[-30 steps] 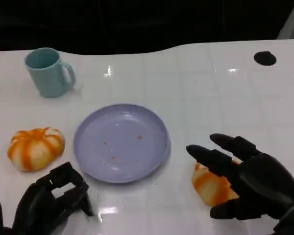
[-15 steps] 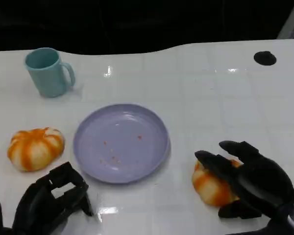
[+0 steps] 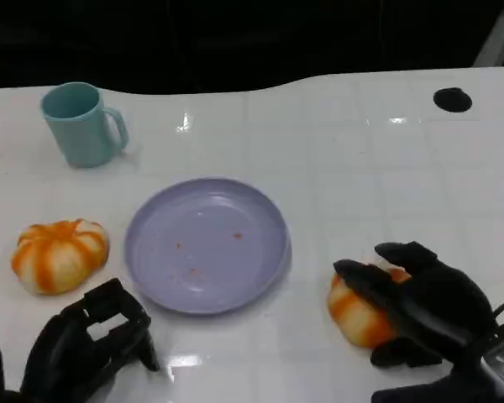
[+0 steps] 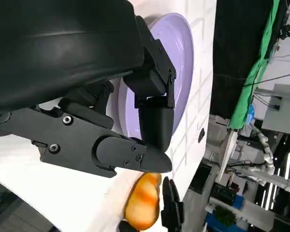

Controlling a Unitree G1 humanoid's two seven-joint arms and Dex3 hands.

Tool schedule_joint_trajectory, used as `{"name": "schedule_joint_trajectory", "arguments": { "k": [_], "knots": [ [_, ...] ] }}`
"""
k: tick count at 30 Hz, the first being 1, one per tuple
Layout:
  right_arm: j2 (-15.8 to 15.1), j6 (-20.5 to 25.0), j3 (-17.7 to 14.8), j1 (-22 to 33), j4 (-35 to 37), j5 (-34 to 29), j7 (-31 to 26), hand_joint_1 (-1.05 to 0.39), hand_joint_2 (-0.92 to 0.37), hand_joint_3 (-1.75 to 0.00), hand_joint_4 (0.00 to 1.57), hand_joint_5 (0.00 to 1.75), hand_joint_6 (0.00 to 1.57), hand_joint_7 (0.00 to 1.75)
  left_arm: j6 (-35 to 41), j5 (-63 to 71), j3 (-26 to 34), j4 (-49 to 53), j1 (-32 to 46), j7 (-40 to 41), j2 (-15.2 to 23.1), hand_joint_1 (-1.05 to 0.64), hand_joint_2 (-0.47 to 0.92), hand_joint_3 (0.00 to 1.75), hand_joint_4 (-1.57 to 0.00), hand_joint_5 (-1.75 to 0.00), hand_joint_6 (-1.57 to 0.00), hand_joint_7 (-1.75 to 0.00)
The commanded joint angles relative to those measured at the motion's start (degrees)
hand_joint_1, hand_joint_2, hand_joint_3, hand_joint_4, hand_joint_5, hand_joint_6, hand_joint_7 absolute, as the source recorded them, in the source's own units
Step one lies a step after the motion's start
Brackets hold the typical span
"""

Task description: Grasp the bread from the table and place it into the plate.

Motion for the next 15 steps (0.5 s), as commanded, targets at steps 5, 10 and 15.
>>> {"name": "schedule_joint_trajectory", "arguments": {
  "k": [5, 10, 15],
  "knots": [
    [0.0, -2.4, 2.1, -3.9, 9.1, 1.9, -8.3, -0.34, -0.90, -0.12, 0.88, 1.69, 0.84, 1.19, 0.9, 0.3, 0.2, 0.5, 1.2, -0.1, 0.6, -0.50, 0.92, 0.17, -0.78, -1.68, -0.71, -1.41],
    [-0.2, -3.8, 2.9, -4.9, 11.1, 2.7, -12.6, -0.35, -0.50, -1.04, 1.00, 1.74, 0.70, 1.72, 0.7, 0.5, 0.2, 0.5, 1.2, 0.1, 0.6, -0.51, 0.92, 0.17, -0.78, -1.68, -0.71, -1.41],
    [-0.3, -4.6, 3.4, -5.6, 12.0, 2.7, -16.8, -0.37, -0.41, -1.24, 0.99, 1.75, 0.70, 1.75, 0.5, 0.4, 0.2, 0.8, 1.1, 0.1, 0.5, -0.51, 0.92, 0.17, -0.78, -1.68, -0.71, -1.42]
  ]
}}
